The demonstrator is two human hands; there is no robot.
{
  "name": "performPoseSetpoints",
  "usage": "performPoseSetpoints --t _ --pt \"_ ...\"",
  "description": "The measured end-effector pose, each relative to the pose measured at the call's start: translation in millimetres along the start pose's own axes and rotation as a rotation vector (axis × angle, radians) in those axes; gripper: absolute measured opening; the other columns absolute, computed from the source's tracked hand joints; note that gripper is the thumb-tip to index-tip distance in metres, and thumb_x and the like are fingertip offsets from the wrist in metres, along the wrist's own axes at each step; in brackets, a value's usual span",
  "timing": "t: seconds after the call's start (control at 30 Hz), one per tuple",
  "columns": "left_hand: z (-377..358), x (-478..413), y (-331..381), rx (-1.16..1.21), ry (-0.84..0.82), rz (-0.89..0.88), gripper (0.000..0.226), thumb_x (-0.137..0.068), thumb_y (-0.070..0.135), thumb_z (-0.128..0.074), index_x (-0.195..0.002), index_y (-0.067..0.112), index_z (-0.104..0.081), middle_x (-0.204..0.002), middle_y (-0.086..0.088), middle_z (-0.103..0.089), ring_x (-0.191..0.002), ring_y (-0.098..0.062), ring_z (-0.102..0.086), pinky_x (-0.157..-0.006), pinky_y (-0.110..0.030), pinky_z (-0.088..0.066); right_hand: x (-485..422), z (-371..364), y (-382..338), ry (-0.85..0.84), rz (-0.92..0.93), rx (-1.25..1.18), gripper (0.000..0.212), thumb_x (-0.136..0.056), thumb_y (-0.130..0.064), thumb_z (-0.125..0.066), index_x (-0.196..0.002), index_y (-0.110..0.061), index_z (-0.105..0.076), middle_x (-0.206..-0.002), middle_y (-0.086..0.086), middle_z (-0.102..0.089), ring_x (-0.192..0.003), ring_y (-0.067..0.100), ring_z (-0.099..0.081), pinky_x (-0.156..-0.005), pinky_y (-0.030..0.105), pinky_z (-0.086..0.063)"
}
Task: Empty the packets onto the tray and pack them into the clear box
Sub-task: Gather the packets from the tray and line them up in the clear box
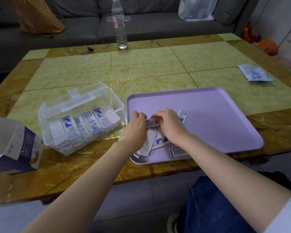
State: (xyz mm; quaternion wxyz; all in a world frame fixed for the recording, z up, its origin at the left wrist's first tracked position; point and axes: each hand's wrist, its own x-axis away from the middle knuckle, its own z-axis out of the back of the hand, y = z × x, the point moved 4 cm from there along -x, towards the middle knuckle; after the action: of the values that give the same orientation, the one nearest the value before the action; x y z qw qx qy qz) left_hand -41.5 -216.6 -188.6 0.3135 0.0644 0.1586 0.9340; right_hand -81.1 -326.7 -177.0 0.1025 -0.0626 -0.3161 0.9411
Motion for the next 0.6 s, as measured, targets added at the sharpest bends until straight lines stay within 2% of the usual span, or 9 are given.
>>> performPoseSetpoints --t 0.1,0.23,0.43,0.6 --pt "-10.8 0.1 -0.5 -0.181 -0.073 -0.02 0.032 -0.088 -0.002 -0.035 -0.12 0.002 -0.037 -0.121 -0.014 -0.033 -0.11 -0.028 -0.043 -0.088 -0.031 -0.041 2.5 2.2 -0.6 -0.005 0.027 0.053 0.021 -0.088 -0.01 -0.053 -0.097 -0.001 -0.069 -0.097 0.017 -0.061 -0.099 0.029 -0.047 -0.086 0.044 -0.04" --pt "-7.8 0.0 1.9 -0.199 -0.033 -0.026 0.03 -0.088 -0.002 -0.04 -0.117 0.004 -0.036 -0.121 -0.012 -0.034 -0.109 -0.027 -0.046 -0.086 -0.031 -0.041 3.4 3.5 -1.9 0.009 0.083 0.176 0.029 -0.088 0.001 -0.044 -0.095 -0.008 -0.07 -0.093 0.011 -0.062 -0.096 0.026 -0.049 -0.079 0.045 -0.046" --pt "-6.5 2.6 3.1 -0.291 -0.026 -0.061 0.031 -0.088 0.001 -0.047 -0.116 0.007 -0.036 -0.119 -0.01 -0.037 -0.108 -0.026 -0.045 -0.085 -0.033 -0.045 3.9 8.8 -5.5 -0.034 0.12 0.257 0.025 -0.085 -0.002 -0.046 -0.09 -0.01 -0.07 -0.09 0.008 -0.064 -0.09 0.027 -0.054 -0.075 0.042 -0.049" --pt "-6.0 6.8 3.5 -0.385 -0.046 -0.065 0.034 -0.087 0.003 -0.049 -0.117 0.007 -0.035 -0.121 -0.011 -0.037 -0.111 -0.027 -0.042 -0.087 -0.032 -0.041 6.3 7.1 -2.4 -0.06 0.118 0.215 0.022 -0.089 -0.006 -0.047 -0.085 -0.008 -0.068 -0.085 0.01 -0.062 -0.084 0.027 -0.055 -0.074 0.043 -0.048"
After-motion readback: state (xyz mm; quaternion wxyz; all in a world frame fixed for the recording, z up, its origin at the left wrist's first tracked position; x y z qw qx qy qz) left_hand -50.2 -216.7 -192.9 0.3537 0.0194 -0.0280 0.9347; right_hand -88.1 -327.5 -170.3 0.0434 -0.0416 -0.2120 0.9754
